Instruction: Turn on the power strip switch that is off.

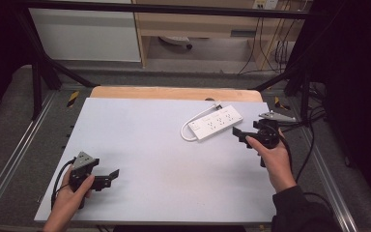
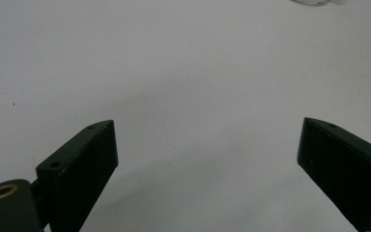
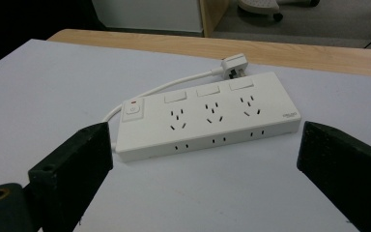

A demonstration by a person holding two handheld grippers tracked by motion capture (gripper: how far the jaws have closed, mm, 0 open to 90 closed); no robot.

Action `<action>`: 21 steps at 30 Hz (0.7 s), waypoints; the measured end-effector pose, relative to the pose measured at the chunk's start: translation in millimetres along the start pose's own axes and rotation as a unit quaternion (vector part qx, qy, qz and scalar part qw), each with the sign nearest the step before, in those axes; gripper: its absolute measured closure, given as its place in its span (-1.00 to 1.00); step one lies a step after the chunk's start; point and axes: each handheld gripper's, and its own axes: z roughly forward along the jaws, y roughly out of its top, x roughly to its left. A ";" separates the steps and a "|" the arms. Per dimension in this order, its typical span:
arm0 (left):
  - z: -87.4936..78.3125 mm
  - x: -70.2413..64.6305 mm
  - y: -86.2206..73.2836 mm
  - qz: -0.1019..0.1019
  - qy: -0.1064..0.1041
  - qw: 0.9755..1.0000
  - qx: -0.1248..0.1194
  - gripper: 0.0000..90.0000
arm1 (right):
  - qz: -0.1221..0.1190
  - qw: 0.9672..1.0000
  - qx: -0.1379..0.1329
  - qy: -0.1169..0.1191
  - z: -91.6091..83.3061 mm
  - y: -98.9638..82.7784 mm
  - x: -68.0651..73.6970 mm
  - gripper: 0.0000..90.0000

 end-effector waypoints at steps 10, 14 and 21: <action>-0.8 0.4 -0.8 -0.002 0.001 1.000 0.000 -0.84 | -0.008 1.000 -0.024 -0.004 -23.7 -13.2 -3.3 -0.90; -1.4 0.0 -1.2 -0.002 0.000 1.000 0.000 -0.84 | -0.007 0.999 -0.036 -0.006 -31.9 -19.7 -5.9 -0.91; -3.2 -0.8 -2.3 -0.003 -0.001 1.000 -0.001 -0.84 | -0.013 0.999 -0.051 -0.012 -40.7 -34.7 -11.5 -0.93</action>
